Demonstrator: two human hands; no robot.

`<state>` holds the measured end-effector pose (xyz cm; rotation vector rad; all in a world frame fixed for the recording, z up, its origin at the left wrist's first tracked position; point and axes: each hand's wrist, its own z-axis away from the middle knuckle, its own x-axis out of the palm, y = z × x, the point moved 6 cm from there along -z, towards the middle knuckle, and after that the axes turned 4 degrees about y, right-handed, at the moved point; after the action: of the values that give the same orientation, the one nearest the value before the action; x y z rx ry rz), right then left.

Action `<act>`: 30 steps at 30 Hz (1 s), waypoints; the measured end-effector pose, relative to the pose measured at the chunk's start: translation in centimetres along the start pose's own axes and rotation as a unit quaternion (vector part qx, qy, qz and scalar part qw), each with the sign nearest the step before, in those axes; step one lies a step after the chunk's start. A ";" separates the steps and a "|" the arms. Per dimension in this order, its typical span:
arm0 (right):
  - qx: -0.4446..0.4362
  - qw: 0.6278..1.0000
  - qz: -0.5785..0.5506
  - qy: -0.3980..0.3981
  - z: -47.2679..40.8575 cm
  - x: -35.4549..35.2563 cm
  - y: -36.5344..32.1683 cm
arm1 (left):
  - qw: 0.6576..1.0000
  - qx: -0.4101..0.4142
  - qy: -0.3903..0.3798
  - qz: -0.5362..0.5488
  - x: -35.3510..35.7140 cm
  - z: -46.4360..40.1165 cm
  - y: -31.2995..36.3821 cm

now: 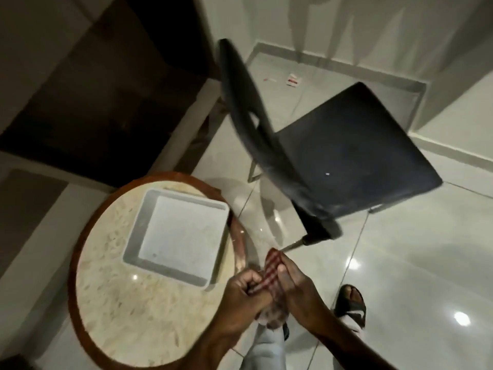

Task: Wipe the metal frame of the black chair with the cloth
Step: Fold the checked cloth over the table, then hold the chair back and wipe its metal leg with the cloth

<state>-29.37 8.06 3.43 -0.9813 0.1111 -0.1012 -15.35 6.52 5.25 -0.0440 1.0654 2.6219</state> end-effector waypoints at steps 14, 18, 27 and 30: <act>0.119 0.925 -0.164 0.321 6.4 -37.3 11.9 | 0.932 0.002 -0.199 -0.304 34.7 -1.3 5.8; 0.206 0.879 -0.175 0.392 6.5 -41.9 16.0 | 0.889 0.108 -0.221 -0.387 46.5 -1.4 6.2; 0.144 0.700 -0.651 0.256 2.6 -46.4 25.2 | 0.689 0.240 -0.374 -0.573 58.5 -2.2 1.4; 0.129 0.714 -0.629 0.279 -0.7 -48.0 28.1 | 0.569 0.377 -0.317 -0.659 58.2 -7.7 4.4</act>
<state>-75.93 29.50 -18.02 -0.5536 -0.0447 -1.6544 -72.71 14.10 -5.68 0.2019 1.0611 0.6044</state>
